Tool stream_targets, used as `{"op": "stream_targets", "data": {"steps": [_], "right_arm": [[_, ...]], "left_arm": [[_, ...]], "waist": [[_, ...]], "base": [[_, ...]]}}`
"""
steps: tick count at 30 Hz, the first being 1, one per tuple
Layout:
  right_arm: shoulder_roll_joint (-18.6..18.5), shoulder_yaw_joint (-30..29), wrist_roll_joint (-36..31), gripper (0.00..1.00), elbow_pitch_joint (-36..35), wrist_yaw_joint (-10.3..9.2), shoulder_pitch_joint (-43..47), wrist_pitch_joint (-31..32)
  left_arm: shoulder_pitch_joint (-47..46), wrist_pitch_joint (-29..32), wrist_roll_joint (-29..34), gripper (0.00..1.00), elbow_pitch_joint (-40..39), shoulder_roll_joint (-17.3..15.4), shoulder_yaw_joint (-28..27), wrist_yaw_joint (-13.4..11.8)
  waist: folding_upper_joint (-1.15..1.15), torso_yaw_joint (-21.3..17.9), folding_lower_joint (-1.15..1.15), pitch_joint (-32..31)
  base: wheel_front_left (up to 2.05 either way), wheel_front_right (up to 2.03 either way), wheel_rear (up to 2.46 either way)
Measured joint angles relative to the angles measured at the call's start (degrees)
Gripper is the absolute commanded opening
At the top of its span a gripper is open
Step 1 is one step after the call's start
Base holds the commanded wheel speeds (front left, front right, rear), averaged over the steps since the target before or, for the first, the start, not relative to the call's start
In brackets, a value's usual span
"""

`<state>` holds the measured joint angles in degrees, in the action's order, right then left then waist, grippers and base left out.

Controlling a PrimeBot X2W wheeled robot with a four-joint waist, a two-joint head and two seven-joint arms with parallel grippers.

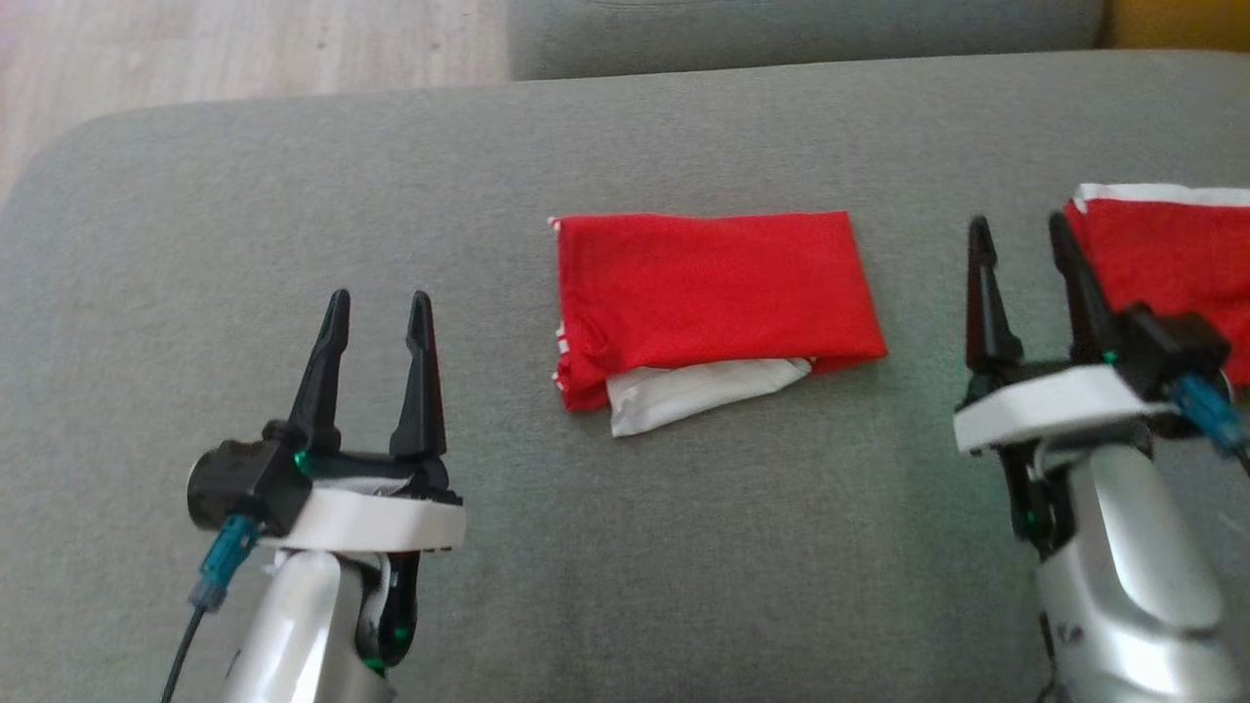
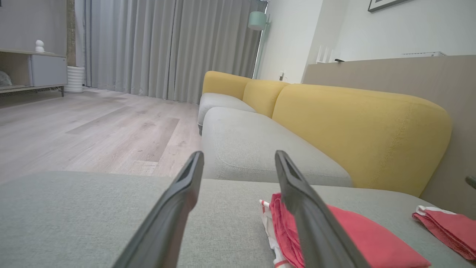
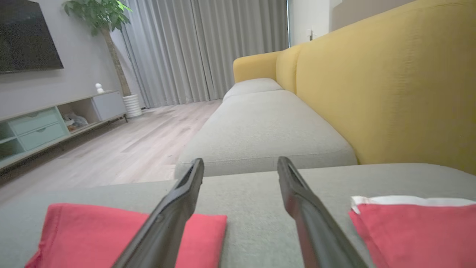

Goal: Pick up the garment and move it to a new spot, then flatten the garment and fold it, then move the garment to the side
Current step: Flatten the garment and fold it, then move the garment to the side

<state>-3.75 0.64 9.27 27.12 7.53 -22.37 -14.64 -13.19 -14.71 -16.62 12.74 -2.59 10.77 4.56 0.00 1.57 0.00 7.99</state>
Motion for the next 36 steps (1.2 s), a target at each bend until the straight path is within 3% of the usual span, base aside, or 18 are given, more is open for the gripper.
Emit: {"op": "stream_targets", "data": {"steps": [13,31,36], "right_arm": [[0.6,-1.8,1.3,1.0,-7.6,0.0,11.3,0.0],[0.7,-1.0,0.9,1.0,-8.5,0.0,11.2,0.0],[0.8,-0.7,-1.3,1.0,-4.8,0.0,8.4,0.0]], "left_arm": [[1.6,0.0,0.1,1.0,1.2,0.0,-1.6,0.5],[2.0,0.0,0.2,1.0,1.7,0.0,-1.5,0.6],[0.9,0.0,0.4,1.0,1.6,0.0,-1.0,1.0]], "waist": [[0.0,-3.7,0.0,-0.2],[0.0,-3.1,0.0,1.3],[0.0,-1.8,0.01,3.1]], "base": [[0.0,0.0,0.0],[0.0,0.0,0.0],[0.0,0.0,0.0]]}}
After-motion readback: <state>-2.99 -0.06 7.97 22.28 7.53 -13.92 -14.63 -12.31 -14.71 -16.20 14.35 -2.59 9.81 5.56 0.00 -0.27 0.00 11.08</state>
